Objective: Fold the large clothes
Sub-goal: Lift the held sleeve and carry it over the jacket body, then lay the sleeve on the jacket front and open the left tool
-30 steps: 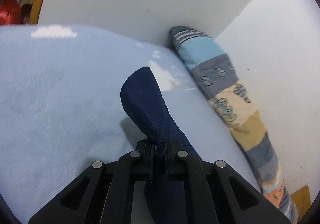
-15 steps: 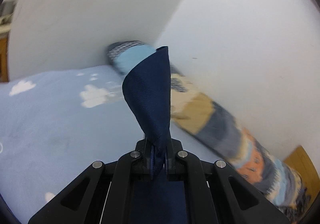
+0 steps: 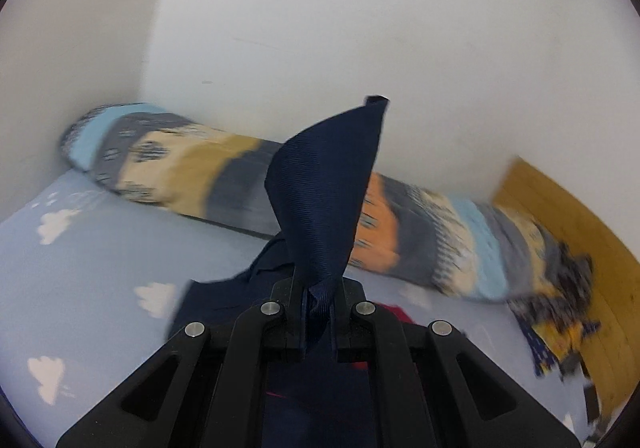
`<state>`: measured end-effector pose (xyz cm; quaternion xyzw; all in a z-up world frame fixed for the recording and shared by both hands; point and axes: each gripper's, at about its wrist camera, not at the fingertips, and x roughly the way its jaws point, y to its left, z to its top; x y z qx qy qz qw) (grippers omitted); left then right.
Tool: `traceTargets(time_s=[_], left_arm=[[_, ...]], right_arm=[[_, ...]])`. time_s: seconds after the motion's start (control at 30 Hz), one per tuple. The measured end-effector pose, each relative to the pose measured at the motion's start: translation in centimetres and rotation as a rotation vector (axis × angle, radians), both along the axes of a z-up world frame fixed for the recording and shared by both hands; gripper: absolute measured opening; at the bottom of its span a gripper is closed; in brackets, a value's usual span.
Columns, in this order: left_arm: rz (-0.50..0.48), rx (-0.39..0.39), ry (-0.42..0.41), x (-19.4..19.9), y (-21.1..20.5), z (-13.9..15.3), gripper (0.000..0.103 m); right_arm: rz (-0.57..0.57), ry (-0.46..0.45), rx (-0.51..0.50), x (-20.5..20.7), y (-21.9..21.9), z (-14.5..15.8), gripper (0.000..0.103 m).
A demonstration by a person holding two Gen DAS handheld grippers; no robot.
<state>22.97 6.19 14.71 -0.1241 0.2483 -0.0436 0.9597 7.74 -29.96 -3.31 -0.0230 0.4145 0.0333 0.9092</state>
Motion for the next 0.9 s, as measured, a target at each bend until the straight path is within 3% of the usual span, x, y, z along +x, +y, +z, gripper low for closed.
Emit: traceTargets(time_s=[0.13, 0.3, 0.43, 0.5, 0.67, 0.8, 0.87, 0.9], left_arm=[[-0.096, 0.024, 0.029, 1.3, -8.9, -1.5, 0.007], [-0.216, 0.031, 0.123, 1.8, -21.1, -6.2, 0.007], [-0.274, 0.070, 0.194, 1.9, -28.6, -12.0, 0.007], [-0.284, 0.103, 0.246, 2.2, -31.4, -16.3, 0.007], [-0.275, 0.198, 0.344, 2.6, -35.2, -25.3, 0.007], [-0.268, 0.263, 0.394, 2.7, -37.0, -29.3, 0.013], [-0.285, 0.271, 0.375, 2.5, -37.1, -30.0, 0.023], [-0.307, 0.261, 0.375, 2.4, -37.1, -30.0, 0.041]], right_arm=[[-0.056, -0.010, 0.062, -0.7, -3.1, 1.1, 0.090], [-0.096, -0.023, 0.089, -1.4, -5.5, 2.0, 0.090], [-0.150, -0.026, 0.125, -1.9, -7.8, 2.4, 0.090], [-0.177, -0.041, 0.133, -2.0, -9.0, 2.8, 0.090], [-0.211, -0.051, 0.149, -2.0, -10.4, 3.2, 0.090], [-0.204, -0.046, 0.147, -1.8, -10.3, 3.2, 0.090], [-0.202, -0.048, 0.144, -1.7, -10.2, 3.1, 0.090], [-0.201, -0.048, 0.144, -1.7, -10.1, 3.1, 0.090]])
